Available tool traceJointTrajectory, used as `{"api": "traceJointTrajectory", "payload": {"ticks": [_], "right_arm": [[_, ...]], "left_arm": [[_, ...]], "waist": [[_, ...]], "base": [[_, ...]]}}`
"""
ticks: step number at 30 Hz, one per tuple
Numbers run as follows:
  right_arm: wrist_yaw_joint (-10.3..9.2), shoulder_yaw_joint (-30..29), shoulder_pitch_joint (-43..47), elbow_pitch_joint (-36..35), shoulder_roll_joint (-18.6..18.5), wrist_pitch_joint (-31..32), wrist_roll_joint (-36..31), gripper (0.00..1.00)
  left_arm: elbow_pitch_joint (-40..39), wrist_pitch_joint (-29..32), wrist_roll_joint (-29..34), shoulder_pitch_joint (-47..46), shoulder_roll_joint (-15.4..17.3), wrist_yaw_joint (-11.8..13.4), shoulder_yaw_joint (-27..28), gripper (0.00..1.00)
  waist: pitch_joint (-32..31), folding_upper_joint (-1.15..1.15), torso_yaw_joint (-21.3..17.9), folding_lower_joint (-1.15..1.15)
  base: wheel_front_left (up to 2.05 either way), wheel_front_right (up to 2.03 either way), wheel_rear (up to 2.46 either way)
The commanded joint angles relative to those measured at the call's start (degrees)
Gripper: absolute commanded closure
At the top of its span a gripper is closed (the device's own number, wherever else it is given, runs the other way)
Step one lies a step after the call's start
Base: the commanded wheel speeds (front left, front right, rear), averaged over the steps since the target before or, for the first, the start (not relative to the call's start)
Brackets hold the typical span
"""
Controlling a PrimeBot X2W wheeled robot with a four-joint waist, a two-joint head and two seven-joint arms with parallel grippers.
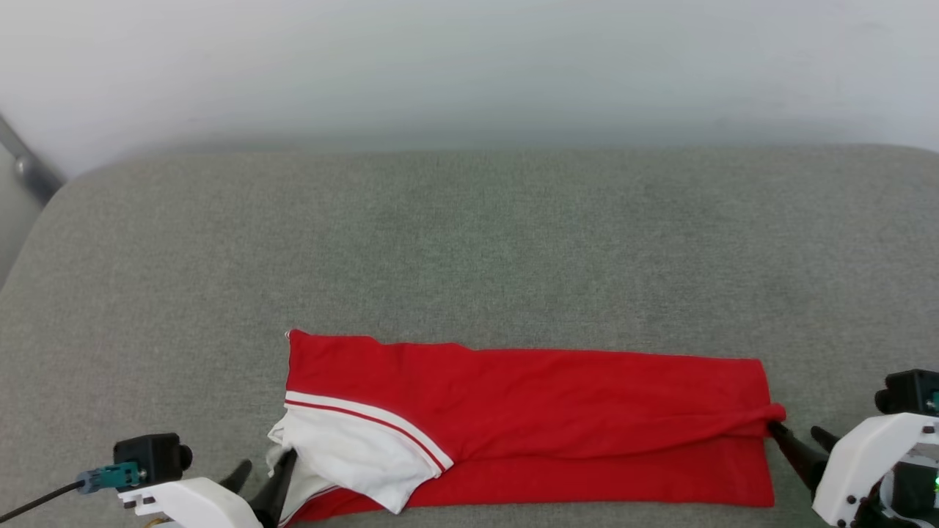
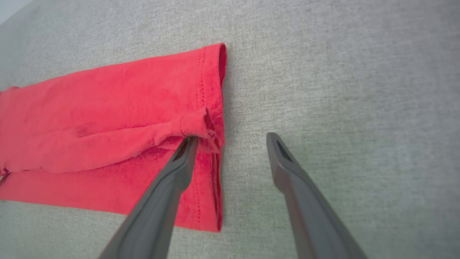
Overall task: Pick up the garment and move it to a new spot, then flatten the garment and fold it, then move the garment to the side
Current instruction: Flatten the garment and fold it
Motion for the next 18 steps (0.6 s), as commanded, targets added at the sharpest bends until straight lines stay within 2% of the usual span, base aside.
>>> {"api": "traceJointTrajectory", "payload": {"ticks": [1,5,10,13,18], "right_arm": [[-0.04,-0.4,0.8,-1.0,-0.3,0.1,0.0,0.00],[-0.04,-3.6,3.2,-7.7,-1.1,2.3,-0.8,0.00],[-0.04,-8.6,3.5,-14.3,-0.8,8.0,-2.6,0.00],[-0.04,-10.6,2.4,-15.5,-0.6,12.0,-3.6,0.00],[-0.04,-11.4,1.2,-14.1,0.5,18.1,-5.3,0.00]], "left_arm": [[-0.2,-1.2,0.5,0.5,-0.3,0.2,0.5,0.00],[-1.6,-7.2,3.7,0.2,-1.3,1.3,1.7,0.00],[-3.3,-14.4,8.9,-1.7,-2.7,3.0,2.4,0.00],[-3.2,-18.7,13.2,-3.1,-3.3,3.8,1.7,0.00],[-2.7,-21.8,19.8,-5.6,-5.0,4.9,0.8,0.00]], "waist": [[-1.2,0.00,-0.6,0.01],[-3.7,0.00,-1.5,0.01],[-5.2,0.00,-1.9,0.01],[-5.5,0.00,-1.4,0.01],[-5.2,0.00,0.7,0.01]], "base": [[0.00,0.00,0.00],[0.00,0.00,0.00],[0.00,0.00,0.00],[0.00,0.00,0.00],[0.00,0.00,0.00]]}}
